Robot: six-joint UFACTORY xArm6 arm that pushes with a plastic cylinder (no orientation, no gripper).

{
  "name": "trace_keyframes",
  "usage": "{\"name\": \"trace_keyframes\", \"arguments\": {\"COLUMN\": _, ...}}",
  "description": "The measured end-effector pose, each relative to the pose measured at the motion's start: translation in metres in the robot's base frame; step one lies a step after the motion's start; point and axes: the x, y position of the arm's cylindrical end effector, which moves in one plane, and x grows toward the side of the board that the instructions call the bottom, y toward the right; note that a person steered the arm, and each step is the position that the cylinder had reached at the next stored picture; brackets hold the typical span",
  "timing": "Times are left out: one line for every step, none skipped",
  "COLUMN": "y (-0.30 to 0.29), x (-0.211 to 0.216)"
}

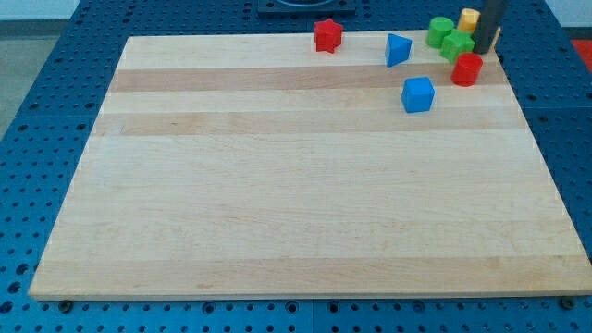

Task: Slide the red circle to the right of the blue cube

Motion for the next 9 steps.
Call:
{"name": "trace_keyframes", "arguments": {"y": 0.000, "x": -0.011}}
{"name": "trace_keyframes", "arguments": {"y": 0.005, "x": -0.008}}
{"name": "trace_keyframes", "arguments": {"y": 0.010, "x": 0.004}}
{"name": "trace_keyframes", "arguments": {"y": 0.009, "x": 0.032}}
{"name": "trace_keyframes", "arguments": {"y": -0.006, "x": 0.071}}
{"name": "trace_keyframes", "arguments": {"y": -0.032, "x": 0.102}}
{"name": "trace_keyframes", "arguments": {"y": -0.058, "x": 0.130}}
{"name": "trace_keyframes", "arguments": {"y": -0.076, "x": 0.154}}
{"name": "trace_keyframes", "arguments": {"y": -0.090, "x": 0.171}}
